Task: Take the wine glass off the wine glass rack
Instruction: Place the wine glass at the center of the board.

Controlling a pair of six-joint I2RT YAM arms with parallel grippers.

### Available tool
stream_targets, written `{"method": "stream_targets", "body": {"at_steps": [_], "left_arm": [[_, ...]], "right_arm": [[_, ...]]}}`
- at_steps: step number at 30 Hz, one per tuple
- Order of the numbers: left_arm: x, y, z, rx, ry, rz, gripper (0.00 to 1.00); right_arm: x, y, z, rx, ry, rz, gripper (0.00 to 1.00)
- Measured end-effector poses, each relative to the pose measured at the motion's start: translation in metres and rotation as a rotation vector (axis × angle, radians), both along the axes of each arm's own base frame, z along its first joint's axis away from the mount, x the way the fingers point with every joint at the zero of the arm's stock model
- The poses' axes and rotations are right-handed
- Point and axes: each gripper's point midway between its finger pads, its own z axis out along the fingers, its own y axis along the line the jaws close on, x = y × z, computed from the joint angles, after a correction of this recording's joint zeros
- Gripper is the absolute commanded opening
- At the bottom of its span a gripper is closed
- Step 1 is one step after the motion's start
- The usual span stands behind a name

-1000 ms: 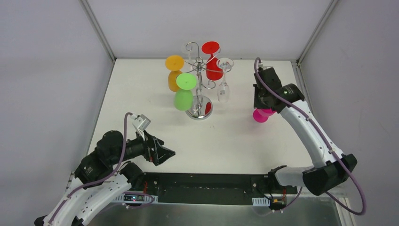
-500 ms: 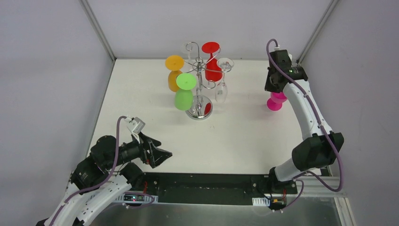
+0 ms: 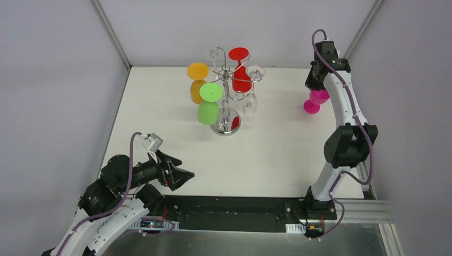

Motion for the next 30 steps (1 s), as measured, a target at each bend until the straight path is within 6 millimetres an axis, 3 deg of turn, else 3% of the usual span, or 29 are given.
{"method": "stream_targets", "body": {"at_steps": [7, 13, 20, 30], "left_arm": [[0.003, 0.003, -0.001, 0.006, -0.002, 0.021, 0.99], [0.002, 0.003, -0.001, 0.005, -0.003, 0.021, 0.99], [0.002, 0.003, -0.001, 0.003, -0.005, 0.022, 0.99], [0.002, 0.003, -0.001, 0.003, -0.006, 0.022, 0.99]], "right_arm": [[0.026, -0.004, -0.022, 0.02, 0.058, -0.022, 0.0], [0.042, -0.005, -0.022, 0.023, 0.055, -0.028, 0.0], [0.048, -0.013, -0.026, 0.058, 0.066, -0.047, 0.0], [0.05, -0.006, -0.054, 0.102, 0.135, -0.03, 0.0]]}}
